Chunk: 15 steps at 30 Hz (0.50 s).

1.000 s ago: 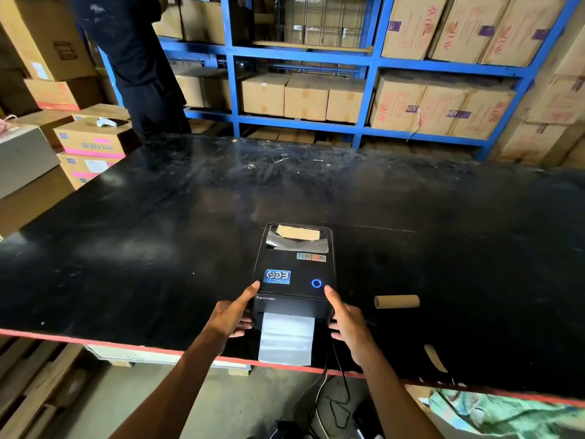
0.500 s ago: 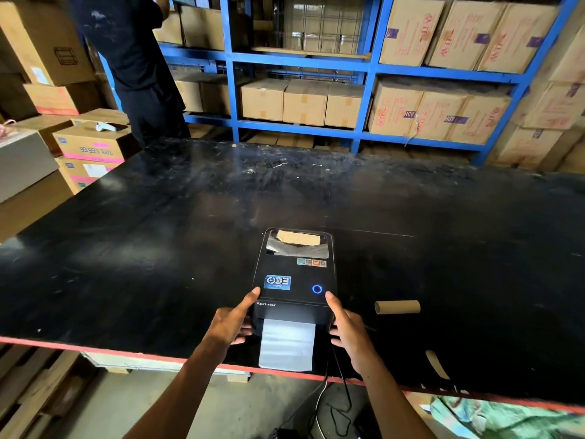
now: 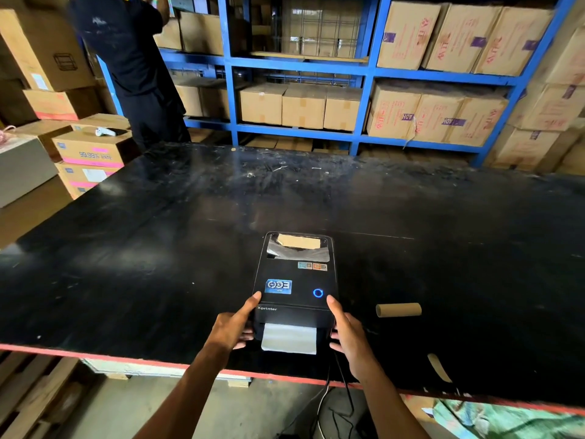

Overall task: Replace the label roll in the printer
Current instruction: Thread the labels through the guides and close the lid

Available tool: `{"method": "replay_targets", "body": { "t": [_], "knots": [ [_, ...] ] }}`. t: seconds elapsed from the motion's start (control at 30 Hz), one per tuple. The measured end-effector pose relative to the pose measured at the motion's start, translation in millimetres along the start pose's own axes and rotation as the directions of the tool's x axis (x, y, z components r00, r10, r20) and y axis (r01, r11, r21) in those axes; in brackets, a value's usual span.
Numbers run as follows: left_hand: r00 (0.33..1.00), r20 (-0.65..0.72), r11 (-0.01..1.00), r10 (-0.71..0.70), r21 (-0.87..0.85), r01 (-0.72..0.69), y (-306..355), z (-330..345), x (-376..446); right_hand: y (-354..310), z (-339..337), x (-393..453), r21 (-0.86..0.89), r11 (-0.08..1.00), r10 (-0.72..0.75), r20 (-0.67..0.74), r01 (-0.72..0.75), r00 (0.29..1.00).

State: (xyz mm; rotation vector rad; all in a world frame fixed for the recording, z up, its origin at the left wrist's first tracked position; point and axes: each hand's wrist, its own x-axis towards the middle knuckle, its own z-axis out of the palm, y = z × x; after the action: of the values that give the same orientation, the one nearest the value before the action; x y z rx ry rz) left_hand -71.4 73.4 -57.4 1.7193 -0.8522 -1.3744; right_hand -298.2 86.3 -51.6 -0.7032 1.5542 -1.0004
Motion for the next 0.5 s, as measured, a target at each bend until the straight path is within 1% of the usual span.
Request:
{"method": "replay_targets", "body": {
  "t": [0.5],
  "knots": [
    [1.0,0.004,1.0,0.02,-0.024,-0.02,7.1,1.9,-9.9,3.1,3.7,0.5,0.016,1.0,-0.02,-0.001,0.02,1.0]
  ]
}}
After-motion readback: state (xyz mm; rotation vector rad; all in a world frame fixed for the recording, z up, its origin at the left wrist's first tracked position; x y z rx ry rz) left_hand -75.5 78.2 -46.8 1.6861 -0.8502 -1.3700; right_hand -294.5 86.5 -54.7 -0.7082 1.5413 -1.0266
